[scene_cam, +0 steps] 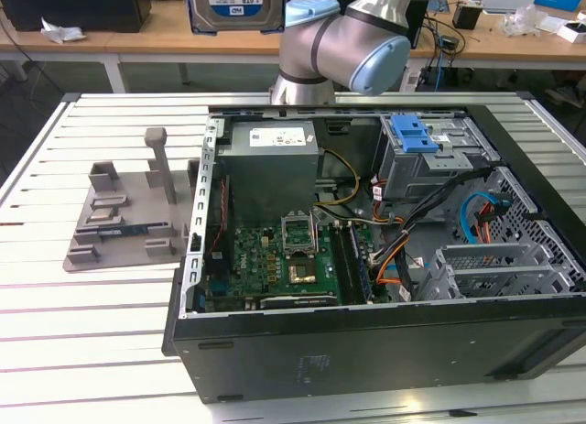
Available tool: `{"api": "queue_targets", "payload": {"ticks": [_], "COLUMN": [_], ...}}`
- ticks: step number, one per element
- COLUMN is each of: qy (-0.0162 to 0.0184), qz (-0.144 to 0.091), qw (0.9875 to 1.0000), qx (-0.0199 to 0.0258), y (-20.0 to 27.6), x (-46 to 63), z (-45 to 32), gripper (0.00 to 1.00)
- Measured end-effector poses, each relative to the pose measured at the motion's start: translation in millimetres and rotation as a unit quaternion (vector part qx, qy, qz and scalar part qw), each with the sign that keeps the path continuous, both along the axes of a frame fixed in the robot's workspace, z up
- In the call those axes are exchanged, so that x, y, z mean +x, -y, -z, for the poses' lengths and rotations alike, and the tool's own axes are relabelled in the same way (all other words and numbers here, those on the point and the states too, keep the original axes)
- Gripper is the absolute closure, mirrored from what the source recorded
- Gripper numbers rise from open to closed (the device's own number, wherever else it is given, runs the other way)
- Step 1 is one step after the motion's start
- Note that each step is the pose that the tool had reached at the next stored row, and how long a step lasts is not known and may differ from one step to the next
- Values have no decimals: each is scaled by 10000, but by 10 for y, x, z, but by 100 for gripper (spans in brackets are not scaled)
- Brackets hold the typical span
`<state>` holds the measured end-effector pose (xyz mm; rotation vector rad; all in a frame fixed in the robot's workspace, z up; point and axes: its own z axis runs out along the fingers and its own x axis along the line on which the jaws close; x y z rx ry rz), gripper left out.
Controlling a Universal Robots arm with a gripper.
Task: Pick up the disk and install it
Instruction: 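Pick up the disk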
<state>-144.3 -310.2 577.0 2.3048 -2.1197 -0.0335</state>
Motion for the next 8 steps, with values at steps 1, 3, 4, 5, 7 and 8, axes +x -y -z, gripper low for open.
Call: {"api": "queue_targets", "payload": {"ticks": [1, 3, 4, 5, 7, 8], "qy": [0, 0, 0, 0, 0, 0], "qz": [0, 0, 0, 0, 0, 0], "qw": [10000, 10000, 10000, 10000, 10000, 10000], "qx": [0, 0, 1, 1, 0, 0], "y": [4, 9, 10, 11, 11, 12], "x": [6, 31, 45, 58, 107, 144], "z": [7, 22, 30, 36, 49, 56], "gripper": [63, 63, 63, 63, 63, 63]}}
